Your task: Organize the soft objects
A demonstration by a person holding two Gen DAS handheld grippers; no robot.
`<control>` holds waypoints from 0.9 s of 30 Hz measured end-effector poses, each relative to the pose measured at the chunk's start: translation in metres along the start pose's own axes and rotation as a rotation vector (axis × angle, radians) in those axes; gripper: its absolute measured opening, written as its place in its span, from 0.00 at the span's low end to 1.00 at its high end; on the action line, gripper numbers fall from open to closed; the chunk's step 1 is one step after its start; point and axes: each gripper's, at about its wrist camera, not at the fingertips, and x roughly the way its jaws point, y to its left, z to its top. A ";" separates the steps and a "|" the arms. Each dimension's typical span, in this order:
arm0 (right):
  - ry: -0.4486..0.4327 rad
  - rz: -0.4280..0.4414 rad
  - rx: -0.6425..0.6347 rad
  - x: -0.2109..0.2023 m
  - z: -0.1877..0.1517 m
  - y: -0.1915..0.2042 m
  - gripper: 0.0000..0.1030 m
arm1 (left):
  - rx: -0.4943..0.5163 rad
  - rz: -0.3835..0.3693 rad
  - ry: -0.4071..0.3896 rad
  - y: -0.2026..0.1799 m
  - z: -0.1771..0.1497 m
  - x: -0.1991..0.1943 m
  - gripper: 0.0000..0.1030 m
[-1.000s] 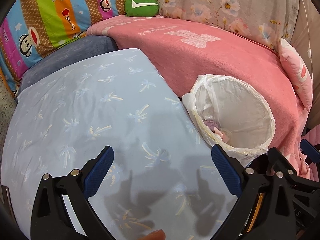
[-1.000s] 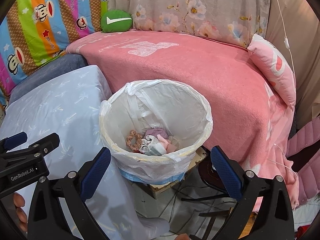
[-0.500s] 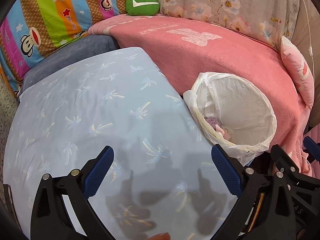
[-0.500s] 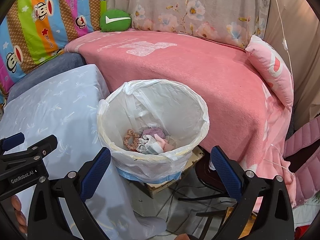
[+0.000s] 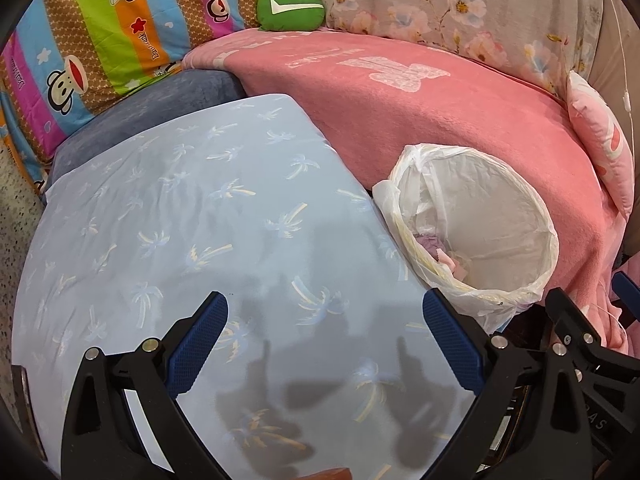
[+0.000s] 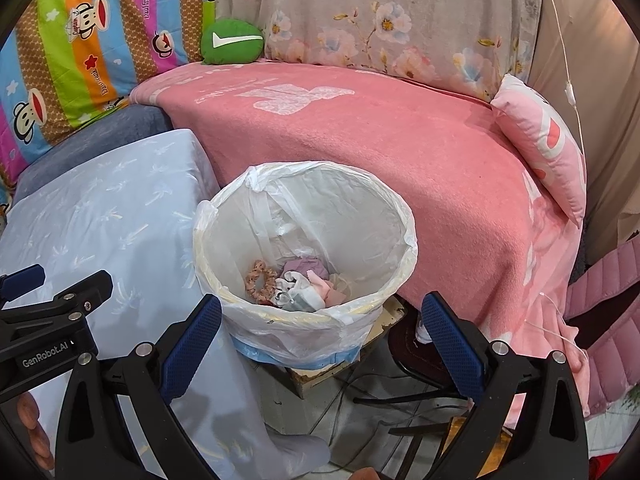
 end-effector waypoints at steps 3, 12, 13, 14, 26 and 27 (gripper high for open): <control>0.000 0.001 -0.006 0.000 0.001 0.001 0.95 | -0.001 0.005 0.000 0.000 0.000 -0.001 0.91; -0.008 0.002 -0.014 0.000 0.003 0.002 0.95 | -0.007 0.011 -0.006 0.000 0.001 -0.002 0.91; -0.007 0.002 -0.014 0.000 0.003 0.002 0.95 | -0.008 0.010 -0.005 0.000 0.001 -0.003 0.91; -0.007 0.004 -0.013 -0.001 0.003 0.002 0.95 | -0.008 0.009 -0.002 0.000 0.001 -0.003 0.91; -0.005 0.007 -0.015 -0.001 -0.001 0.005 0.95 | -0.024 0.018 -0.004 0.000 -0.001 -0.004 0.91; -0.005 0.007 -0.015 -0.001 -0.001 0.005 0.95 | -0.024 0.017 -0.004 0.001 -0.001 -0.003 0.91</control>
